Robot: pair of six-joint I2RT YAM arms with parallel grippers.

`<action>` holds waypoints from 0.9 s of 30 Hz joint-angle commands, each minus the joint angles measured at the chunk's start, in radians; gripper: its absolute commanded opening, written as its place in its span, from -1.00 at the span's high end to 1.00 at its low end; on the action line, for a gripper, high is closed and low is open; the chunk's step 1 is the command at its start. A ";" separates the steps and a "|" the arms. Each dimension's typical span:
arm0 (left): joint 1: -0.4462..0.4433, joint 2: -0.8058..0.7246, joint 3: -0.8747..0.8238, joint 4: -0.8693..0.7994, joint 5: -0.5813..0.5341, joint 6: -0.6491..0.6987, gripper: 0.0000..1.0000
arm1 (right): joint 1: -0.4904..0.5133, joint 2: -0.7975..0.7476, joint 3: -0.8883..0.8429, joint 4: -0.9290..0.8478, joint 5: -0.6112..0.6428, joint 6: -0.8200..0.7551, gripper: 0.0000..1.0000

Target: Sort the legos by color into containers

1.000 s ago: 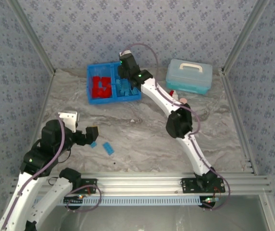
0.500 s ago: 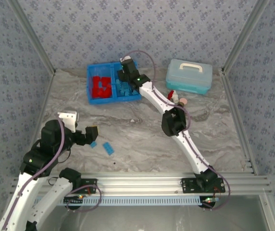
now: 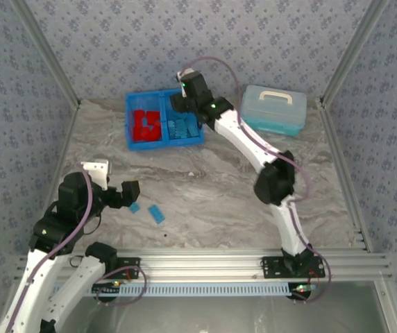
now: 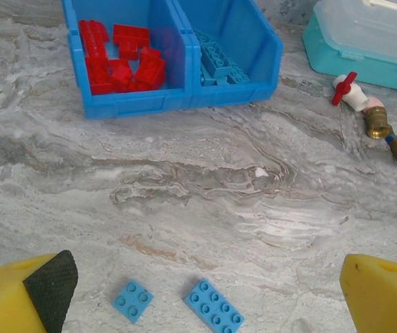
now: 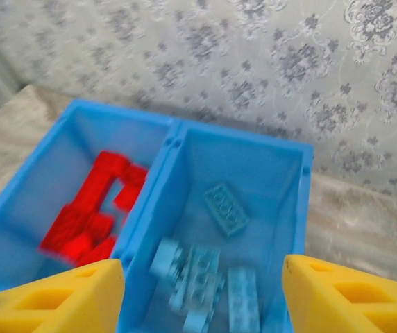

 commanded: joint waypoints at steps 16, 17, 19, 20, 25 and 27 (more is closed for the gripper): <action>0.029 -0.005 0.010 -0.057 -0.246 -0.034 -0.98 | 0.514 -0.308 -0.627 -0.055 0.004 0.278 -0.39; 0.031 -0.006 0.011 -0.065 -0.272 -0.040 -0.98 | 0.524 -0.290 -0.630 -0.049 -0.004 0.292 -0.41; 0.035 -0.011 0.011 -0.078 -0.316 -0.051 -0.98 | 0.542 -0.241 -0.622 -0.047 -0.004 0.318 -0.51; 0.037 -0.013 0.011 -0.080 -0.323 -0.053 -0.98 | 0.547 -0.218 -0.615 -0.049 -0.002 0.323 -0.57; 0.038 -0.022 0.007 -0.075 -0.312 -0.049 -0.98 | 0.562 -0.080 -0.570 -0.066 0.041 0.313 -0.74; 0.039 -0.022 0.007 -0.075 -0.312 -0.048 -0.98 | 0.562 -0.040 -0.562 -0.061 0.051 0.307 -0.74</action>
